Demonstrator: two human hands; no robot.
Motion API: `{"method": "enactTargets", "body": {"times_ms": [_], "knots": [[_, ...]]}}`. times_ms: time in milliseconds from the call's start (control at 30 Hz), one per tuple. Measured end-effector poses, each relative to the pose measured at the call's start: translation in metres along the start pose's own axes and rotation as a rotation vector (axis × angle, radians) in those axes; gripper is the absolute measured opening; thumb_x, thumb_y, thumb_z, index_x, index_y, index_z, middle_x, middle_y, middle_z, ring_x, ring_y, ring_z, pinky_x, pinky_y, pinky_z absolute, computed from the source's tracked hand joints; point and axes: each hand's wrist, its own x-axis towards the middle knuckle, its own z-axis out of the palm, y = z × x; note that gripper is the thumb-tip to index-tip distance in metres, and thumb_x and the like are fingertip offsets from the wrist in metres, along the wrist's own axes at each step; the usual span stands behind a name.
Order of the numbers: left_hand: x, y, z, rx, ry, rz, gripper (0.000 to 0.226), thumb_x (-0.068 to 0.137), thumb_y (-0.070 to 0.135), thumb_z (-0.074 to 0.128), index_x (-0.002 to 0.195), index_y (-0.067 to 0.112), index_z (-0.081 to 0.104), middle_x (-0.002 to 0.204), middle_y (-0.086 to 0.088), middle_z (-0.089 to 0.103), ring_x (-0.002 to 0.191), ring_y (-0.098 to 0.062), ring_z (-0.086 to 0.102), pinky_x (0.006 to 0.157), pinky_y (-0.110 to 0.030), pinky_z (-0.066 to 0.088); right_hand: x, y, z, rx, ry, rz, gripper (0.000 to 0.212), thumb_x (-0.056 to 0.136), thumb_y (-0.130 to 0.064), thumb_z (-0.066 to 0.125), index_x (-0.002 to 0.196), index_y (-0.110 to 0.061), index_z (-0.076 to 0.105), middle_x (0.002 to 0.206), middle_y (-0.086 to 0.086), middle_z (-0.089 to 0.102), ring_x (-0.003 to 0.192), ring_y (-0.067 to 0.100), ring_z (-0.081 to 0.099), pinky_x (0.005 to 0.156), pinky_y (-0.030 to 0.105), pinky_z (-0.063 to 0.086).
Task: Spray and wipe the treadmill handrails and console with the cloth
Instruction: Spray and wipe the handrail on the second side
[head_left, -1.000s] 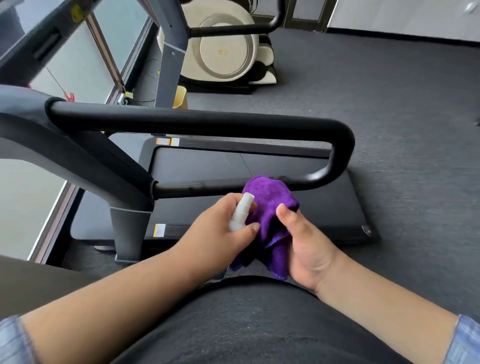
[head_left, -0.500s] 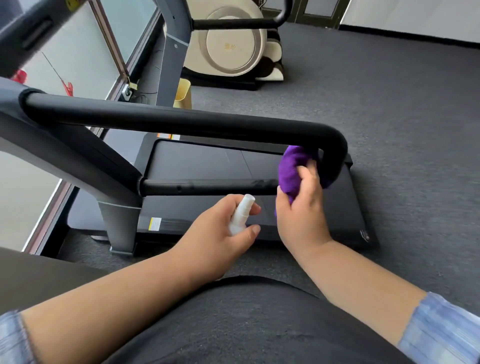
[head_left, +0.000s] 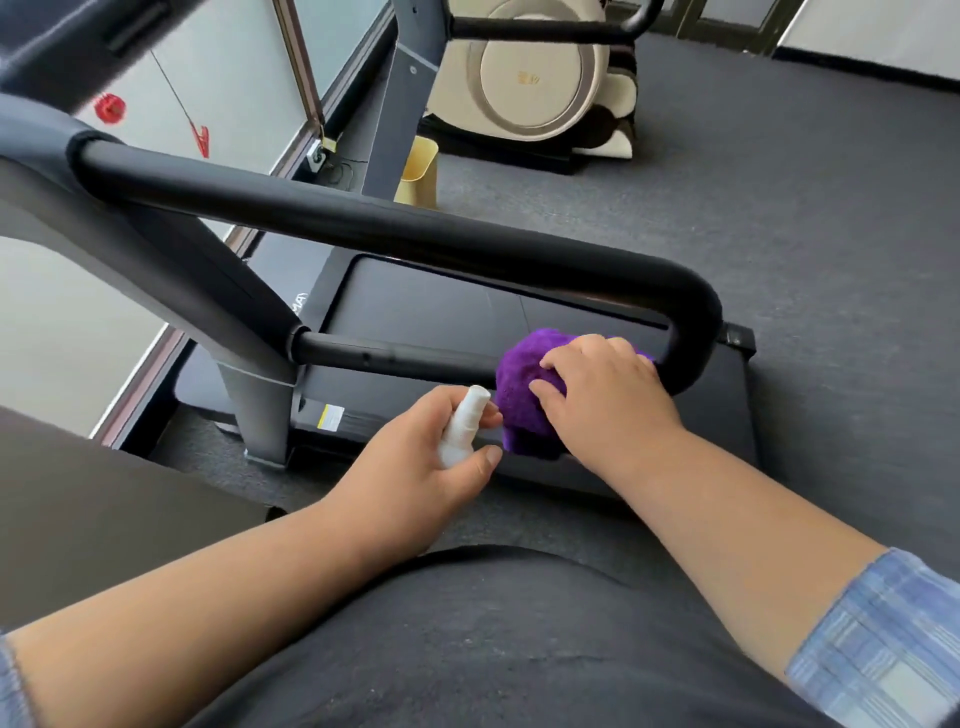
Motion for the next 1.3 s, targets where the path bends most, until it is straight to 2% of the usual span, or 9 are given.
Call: {"method": "enactTargets", "body": {"times_ms": [67, 167, 233, 333, 500, 633, 867, 1067, 1300], "knots": [[0.001, 0.006, 0.011, -0.009, 0.059, -0.017, 0.031, 0.09, 0.023, 0.072, 0.103, 0.046, 0.056, 0.11, 0.033, 0.065, 0.104, 0.009, 0.061, 0.079, -0.002, 0.04, 0.008, 0.008, 0.0, -0.116, -0.039, -0.065, 0.059, 0.082, -0.067, 0.059, 0.126, -0.028, 0.055, 0.123, 0.005, 0.054, 0.113, 0.03, 0.049, 0.095, 0.046, 0.041], [-0.002, 0.013, 0.028, -0.003, 0.109, -0.048, 0.032, 0.09, 0.025, 0.073, 0.103, 0.049, 0.055, 0.108, 0.034, 0.065, 0.101, 0.009, 0.062, 0.077, -0.002, 0.041, 0.018, 0.018, 0.007, -0.215, -0.123, -0.123, 0.079, 0.077, -0.078, 0.056, 0.136, -0.028, 0.038, 0.14, 0.011, 0.044, 0.127, 0.034, 0.041, 0.109, 0.051, 0.028], [-0.004, 0.015, 0.038, 0.013, 0.135, -0.076, 0.033, 0.089, 0.026, 0.072, 0.103, 0.05, 0.054, 0.107, 0.034, 0.065, 0.101, 0.007, 0.062, 0.076, -0.003, 0.042, 0.023, 0.023, 0.012, -0.199, -0.152, -0.135, 0.092, 0.077, -0.085, 0.045, 0.144, -0.026, 0.025, 0.128, 0.009, 0.056, 0.116, 0.032, 0.053, 0.099, 0.049, 0.039], [-0.007, 0.017, 0.051, 0.025, 0.187, -0.104, 0.032, 0.089, 0.024, 0.072, 0.105, 0.046, 0.055, 0.108, 0.033, 0.065, 0.101, 0.007, 0.062, 0.077, -0.004, 0.041, 0.027, 0.024, 0.017, -0.219, -0.183, -0.165, 0.11, 0.071, -0.096, 0.03, 0.156, -0.029, 0.008, 0.122, 0.009, 0.059, 0.109, 0.032, 0.059, 0.082, 0.044, 0.043], [-0.016, 0.02, 0.067, 0.04, 0.272, -0.141, 0.031, 0.087, 0.031, 0.072, 0.106, 0.049, 0.055, 0.109, 0.033, 0.064, 0.101, 0.008, 0.061, 0.076, -0.002, 0.04, 0.035, 0.022, 0.023, -0.27, -0.194, -0.215, 0.104, 0.074, -0.091, 0.039, 0.15, -0.022, 0.021, 0.119, 0.011, 0.06, 0.104, 0.032, 0.061, 0.07, 0.041, 0.036], [-0.026, 0.018, 0.073, 0.027, 0.357, -0.183, 0.032, 0.083, 0.042, 0.068, 0.106, 0.056, 0.051, 0.109, 0.032, 0.064, 0.097, 0.006, 0.063, 0.076, -0.004, 0.042, 0.036, 0.023, 0.03, -0.256, -0.137, -0.259, 0.088, 0.079, -0.082, 0.048, 0.14, -0.02, 0.031, 0.108, 0.009, 0.06, 0.096, 0.031, 0.064, 0.069, 0.039, 0.042], [-0.035, 0.0, 0.065, -0.004, 0.489, -0.245, 0.033, 0.08, 0.054, 0.062, 0.109, 0.058, 0.047, 0.109, 0.033, 0.063, 0.089, 0.001, 0.065, 0.074, -0.008, 0.047, 0.046, 0.004, 0.042, -0.308, -0.09, -0.368, 0.087, 0.086, -0.073, 0.05, 0.146, -0.016, 0.023, 0.109, 0.008, 0.055, 0.094, 0.03, 0.063, 0.064, 0.039, 0.036], [-0.033, -0.02, 0.024, -0.04, 0.502, -0.243, 0.05, 0.083, 0.046, 0.067, 0.116, 0.069, 0.037, 0.109, 0.029, 0.061, 0.092, 0.001, 0.063, 0.074, -0.006, 0.044, 0.064, -0.043, 0.049, -0.313, -0.096, -0.391, 0.082, 0.089, -0.069, 0.049, 0.147, -0.015, 0.024, 0.109, 0.009, 0.056, 0.091, 0.031, 0.064, 0.062, 0.039, 0.036], [-0.033, -0.05, -0.042, -0.015, 0.425, -0.189, 0.057, 0.087, 0.042, 0.065, 0.125, 0.07, 0.033, 0.105, 0.02, 0.063, 0.09, -0.007, 0.065, 0.075, -0.011, 0.048, 0.09, -0.106, 0.061, -0.262, -0.093, -0.387, 0.085, 0.08, -0.083, 0.043, 0.133, -0.016, 0.035, 0.105, 0.008, 0.06, 0.087, 0.031, 0.064, 0.063, 0.038, 0.034]]}}
